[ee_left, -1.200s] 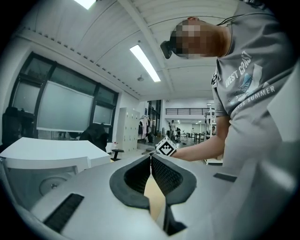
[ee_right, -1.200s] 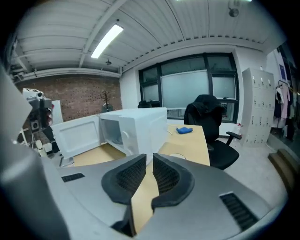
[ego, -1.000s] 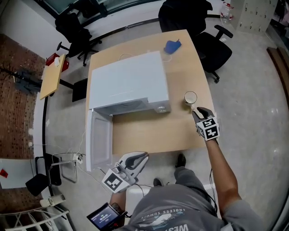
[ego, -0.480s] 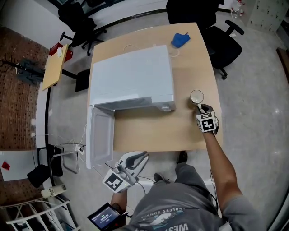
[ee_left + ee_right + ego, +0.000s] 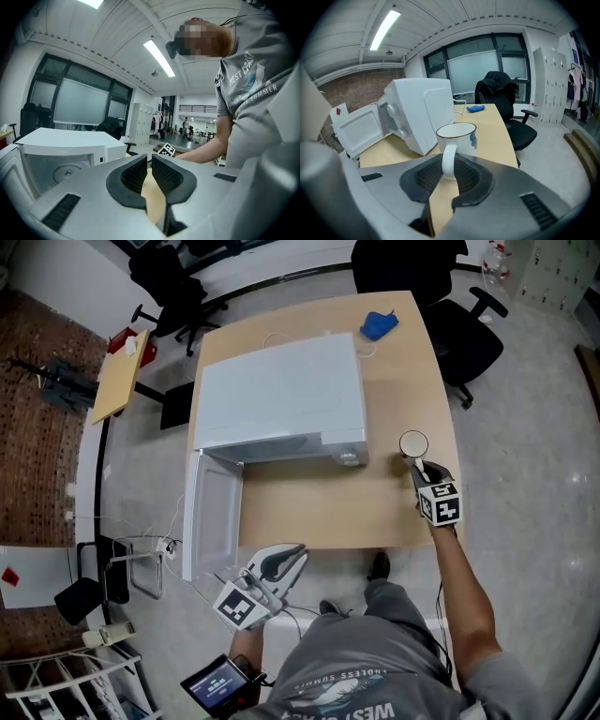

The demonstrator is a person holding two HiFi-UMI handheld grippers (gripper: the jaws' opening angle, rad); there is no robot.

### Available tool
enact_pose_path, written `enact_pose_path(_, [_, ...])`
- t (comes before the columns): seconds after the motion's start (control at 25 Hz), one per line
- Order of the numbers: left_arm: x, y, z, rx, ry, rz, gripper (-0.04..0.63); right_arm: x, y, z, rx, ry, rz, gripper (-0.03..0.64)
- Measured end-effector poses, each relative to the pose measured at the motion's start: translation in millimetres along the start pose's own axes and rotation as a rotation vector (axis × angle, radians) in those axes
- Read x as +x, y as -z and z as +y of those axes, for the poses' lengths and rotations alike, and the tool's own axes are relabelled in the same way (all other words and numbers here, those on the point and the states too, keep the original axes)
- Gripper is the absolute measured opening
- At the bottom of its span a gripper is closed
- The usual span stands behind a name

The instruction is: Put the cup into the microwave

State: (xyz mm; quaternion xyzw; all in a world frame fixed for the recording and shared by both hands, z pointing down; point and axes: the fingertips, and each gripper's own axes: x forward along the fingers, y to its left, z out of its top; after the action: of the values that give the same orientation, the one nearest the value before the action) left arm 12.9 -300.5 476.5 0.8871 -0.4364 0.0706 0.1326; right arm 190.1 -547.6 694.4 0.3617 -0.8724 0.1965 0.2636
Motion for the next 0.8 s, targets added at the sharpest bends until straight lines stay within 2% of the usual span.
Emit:
enact_pose_path(0.2, [-17.6, -7.2, -6.0, 0.028, 0.004, -0.026, 0.025, -56.3, -31.7, 41.2, -0.043, -0.04, -0.091, 0.077])
enact_pose_path(0.36, [-37.9, -9.0, -10.1, 0.061, 0.037, -0.073, 0.025, -106.0, -60.8, 90.5, -0.08, -0.075, -0.166, 0.077])
enact_pose_path(0.56, [-76.7, -14.8, -12.6, 0.075, 0.064, -0.102, 0.025, -171.4, -94.4, 170.2, -0.083, -0.132, -0.257, 0.077])
enact_pose_path(0.8, [-135.0, -24.4, -4.0, 0.095, 0.086, -0.144, 0.025, -226.7, -122.8, 281.4, -0.128, -0.214, -0.315, 0.077])
